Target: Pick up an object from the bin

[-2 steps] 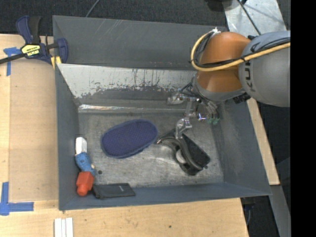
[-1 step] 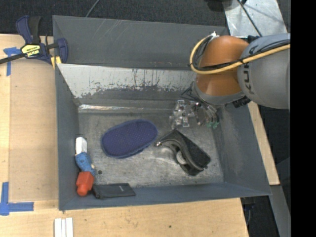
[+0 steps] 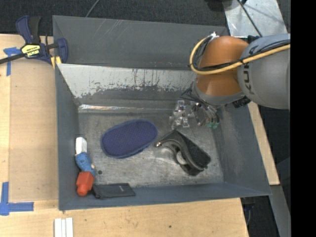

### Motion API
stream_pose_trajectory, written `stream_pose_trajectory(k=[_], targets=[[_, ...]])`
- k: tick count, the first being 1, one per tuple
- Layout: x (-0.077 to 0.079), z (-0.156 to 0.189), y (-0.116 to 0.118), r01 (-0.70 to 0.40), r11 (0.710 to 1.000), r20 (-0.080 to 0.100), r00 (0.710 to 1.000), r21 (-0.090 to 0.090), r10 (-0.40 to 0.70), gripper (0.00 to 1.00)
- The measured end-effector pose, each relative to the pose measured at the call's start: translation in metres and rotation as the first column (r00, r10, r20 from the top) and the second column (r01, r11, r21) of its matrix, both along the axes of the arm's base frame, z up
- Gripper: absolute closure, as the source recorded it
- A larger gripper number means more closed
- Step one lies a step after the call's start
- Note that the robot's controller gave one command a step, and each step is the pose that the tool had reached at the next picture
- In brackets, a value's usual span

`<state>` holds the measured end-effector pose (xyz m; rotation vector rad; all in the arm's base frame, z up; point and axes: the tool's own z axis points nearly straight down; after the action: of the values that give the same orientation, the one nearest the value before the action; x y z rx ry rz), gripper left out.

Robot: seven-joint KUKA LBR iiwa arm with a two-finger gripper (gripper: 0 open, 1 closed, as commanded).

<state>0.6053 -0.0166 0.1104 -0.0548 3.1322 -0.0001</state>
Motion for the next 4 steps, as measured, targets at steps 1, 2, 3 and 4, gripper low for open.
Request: stream_pose_trajectory(k=[1, 2, 3, 4], targets=[[0.006, 0.069, 0.005, -0.326, 0.945, 0.001, 0.945, -0.003, 0.326, 1.0], [0.004, 0.067, 0.005, -0.325, 0.946, -0.004, 0.946, -0.001, 0.325, 0.0], [-0.028, -0.037, 0.063, -0.329, 0.944, -0.001, 0.944, -0.003, 0.329, 0.0], [-0.023, -0.032, 0.064, -0.328, 0.944, 0.02, 0.944, -0.004, 0.329, 1.0]])
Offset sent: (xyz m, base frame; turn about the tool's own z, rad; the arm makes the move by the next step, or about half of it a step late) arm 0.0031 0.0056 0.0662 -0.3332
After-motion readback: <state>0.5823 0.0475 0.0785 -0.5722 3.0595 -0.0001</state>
